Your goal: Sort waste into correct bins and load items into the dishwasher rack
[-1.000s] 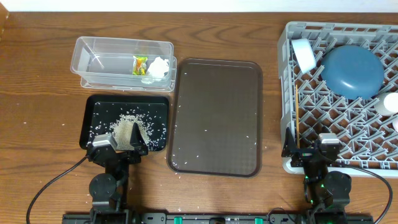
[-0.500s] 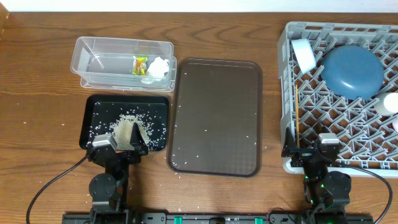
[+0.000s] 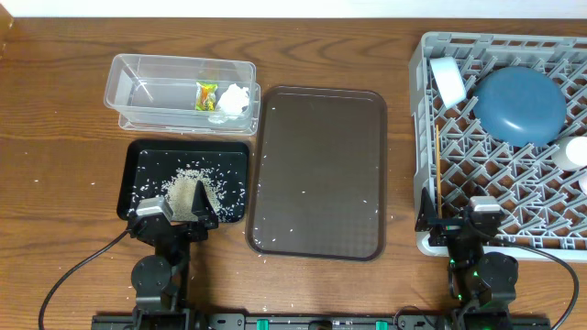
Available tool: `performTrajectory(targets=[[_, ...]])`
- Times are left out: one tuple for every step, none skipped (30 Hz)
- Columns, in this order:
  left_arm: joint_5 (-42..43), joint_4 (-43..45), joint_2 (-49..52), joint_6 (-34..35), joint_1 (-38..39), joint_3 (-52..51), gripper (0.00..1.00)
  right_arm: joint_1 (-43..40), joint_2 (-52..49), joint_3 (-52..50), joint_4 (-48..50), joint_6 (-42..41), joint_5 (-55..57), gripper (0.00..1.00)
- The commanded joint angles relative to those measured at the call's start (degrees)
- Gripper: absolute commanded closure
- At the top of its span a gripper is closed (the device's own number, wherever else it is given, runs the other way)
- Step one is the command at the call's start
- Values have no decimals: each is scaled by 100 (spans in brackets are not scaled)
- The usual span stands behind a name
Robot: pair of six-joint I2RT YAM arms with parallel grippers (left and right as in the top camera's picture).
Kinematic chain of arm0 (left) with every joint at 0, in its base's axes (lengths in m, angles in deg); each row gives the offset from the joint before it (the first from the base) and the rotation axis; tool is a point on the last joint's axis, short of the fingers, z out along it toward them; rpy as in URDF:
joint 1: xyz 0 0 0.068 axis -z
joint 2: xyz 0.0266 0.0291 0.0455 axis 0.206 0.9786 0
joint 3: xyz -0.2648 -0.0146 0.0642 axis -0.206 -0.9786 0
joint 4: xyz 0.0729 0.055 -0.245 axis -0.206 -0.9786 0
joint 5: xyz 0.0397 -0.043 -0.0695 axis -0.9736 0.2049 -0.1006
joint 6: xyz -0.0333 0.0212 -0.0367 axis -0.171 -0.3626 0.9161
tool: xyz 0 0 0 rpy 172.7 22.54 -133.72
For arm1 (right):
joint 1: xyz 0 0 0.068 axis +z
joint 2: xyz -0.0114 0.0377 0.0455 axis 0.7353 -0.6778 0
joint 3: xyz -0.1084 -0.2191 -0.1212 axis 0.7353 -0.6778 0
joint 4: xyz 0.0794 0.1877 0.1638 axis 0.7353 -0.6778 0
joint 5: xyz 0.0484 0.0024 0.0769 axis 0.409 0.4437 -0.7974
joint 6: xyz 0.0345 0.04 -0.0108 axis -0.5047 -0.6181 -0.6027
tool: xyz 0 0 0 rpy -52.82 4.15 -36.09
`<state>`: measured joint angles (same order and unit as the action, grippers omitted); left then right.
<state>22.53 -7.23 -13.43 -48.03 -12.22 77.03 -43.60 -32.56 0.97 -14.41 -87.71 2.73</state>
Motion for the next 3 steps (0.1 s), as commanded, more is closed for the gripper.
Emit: performTrajectory(targets=[[-160,-258,-39,-76,-28,-85,2,37,-2,-7,-26,35,20,1],[-160,-258,-39,-76,-28,-85,2,37,-2,-7,-24,35,22,1],[-160,-258,-39,-76,-28,-85,2,37,-2,-4,-24,35,20,1]])
